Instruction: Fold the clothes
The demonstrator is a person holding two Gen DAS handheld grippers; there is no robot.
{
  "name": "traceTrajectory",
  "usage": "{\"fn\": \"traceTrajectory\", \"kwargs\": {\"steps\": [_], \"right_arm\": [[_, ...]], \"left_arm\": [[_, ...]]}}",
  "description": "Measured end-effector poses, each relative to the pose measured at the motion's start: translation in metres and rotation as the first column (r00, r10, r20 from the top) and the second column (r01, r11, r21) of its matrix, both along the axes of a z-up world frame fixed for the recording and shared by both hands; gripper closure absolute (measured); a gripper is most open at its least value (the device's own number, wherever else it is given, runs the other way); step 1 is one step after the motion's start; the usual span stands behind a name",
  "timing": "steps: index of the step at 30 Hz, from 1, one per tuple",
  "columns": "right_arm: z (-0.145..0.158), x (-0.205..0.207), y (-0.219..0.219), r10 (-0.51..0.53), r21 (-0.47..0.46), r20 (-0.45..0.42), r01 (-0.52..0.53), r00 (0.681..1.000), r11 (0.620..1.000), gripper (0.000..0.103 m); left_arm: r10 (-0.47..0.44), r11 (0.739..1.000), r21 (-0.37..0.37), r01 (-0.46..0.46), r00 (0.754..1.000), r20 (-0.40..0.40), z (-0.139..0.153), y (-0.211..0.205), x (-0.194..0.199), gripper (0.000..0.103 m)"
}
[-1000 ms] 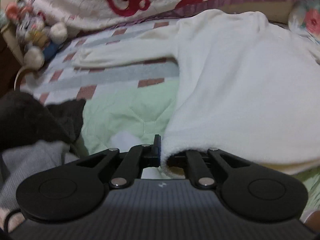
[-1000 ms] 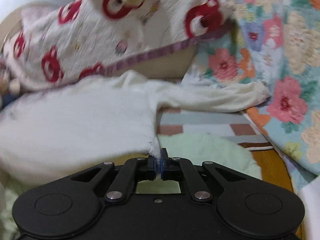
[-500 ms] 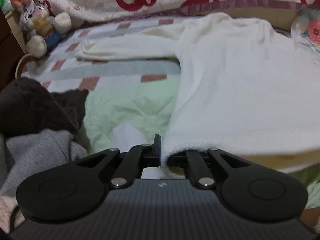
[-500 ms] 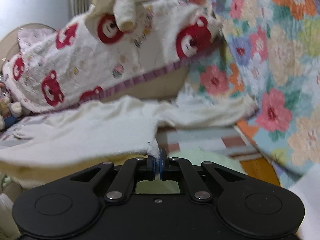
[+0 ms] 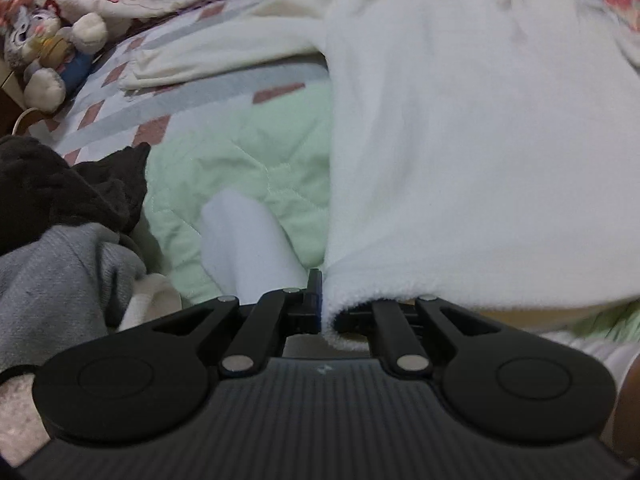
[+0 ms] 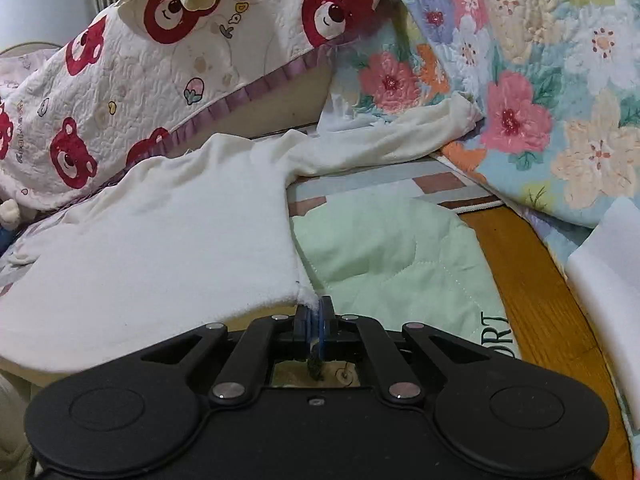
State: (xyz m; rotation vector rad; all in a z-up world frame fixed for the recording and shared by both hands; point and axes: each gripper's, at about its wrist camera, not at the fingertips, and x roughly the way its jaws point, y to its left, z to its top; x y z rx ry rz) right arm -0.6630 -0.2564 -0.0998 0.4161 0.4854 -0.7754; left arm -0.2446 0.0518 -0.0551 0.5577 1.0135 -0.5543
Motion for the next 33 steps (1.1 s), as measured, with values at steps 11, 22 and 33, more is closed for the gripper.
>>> {"fn": "traceTrajectory", "kwargs": {"steps": [11, 22, 33], "right_arm": [[-0.027, 0.002, -0.001, 0.082, 0.116, -0.131, -0.067, 0.988, 0.991, 0.098], [0.051, -0.005, -0.053, 0.241, 0.156, 0.060, -0.247, 0.969, 0.956, 0.050], [0.099, 0.220, -0.051, 0.424, -0.164, 0.073, -0.408, 0.903, 0.898, 0.032]], "left_arm": [[-0.084, 0.993, 0.069, 0.094, 0.987, -0.134, 0.001, -0.022, 0.006, 0.087], [-0.289, 0.955, 0.037, 0.294, 0.951, -0.111, 0.129, -0.054, 0.068, 0.051], [-0.191, 0.982, 0.034, 0.187, 0.966, 0.175, 0.245, -0.020, 0.176, 0.044]]}}
